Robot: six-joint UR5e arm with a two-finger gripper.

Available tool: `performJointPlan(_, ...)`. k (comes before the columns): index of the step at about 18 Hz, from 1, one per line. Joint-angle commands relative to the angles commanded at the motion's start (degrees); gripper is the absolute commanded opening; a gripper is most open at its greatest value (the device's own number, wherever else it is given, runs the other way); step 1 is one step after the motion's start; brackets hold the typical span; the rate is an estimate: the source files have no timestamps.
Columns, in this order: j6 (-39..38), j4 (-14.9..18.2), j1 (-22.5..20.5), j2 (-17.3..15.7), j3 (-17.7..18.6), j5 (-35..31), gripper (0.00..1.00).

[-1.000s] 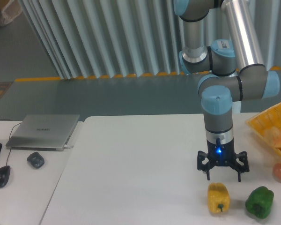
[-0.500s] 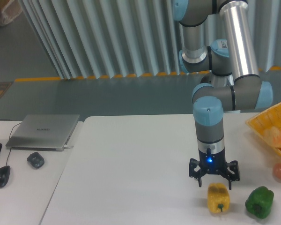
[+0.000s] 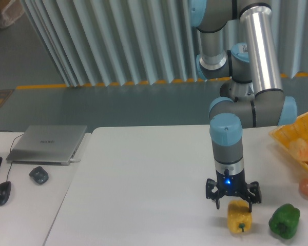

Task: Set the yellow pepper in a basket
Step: 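Lower the gripper around the yellow bell pepper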

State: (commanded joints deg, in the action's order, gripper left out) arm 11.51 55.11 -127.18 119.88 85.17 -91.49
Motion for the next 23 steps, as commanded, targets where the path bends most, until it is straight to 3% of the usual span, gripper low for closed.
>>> performJointPlan(8, 1.14, 0.00, -1.58, -2.28, 0.09, 0.26, 1.00)
performJointPlan(23, 0.35, -0.09, -0.53, 0.17, 0.09, -0.09, 1.00)
